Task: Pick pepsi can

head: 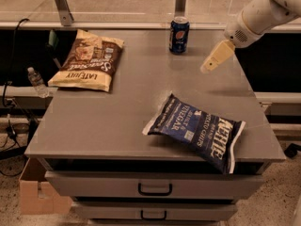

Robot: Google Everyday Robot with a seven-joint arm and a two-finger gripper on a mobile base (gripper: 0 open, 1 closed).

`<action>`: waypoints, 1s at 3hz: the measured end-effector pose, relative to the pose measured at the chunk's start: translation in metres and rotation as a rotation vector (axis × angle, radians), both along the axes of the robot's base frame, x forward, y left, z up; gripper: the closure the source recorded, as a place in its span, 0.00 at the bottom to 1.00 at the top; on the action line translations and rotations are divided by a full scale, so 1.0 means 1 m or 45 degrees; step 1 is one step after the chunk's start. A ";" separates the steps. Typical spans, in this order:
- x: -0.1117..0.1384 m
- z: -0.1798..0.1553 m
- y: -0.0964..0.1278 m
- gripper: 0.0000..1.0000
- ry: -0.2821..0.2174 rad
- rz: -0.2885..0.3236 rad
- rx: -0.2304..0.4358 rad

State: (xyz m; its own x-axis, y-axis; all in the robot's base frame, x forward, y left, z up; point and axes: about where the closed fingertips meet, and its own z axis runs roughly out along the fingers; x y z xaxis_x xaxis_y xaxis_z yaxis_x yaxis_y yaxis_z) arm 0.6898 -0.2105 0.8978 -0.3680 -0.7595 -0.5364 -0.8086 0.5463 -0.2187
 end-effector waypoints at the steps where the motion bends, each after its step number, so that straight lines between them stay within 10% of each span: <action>1: 0.000 -0.001 0.000 0.00 0.003 0.001 -0.001; 3: 0.025 -0.025 0.000 0.00 -0.016 -0.090 0.133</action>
Offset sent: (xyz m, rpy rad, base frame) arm 0.0199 -0.0025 -0.0123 0.0600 -0.0262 -0.0435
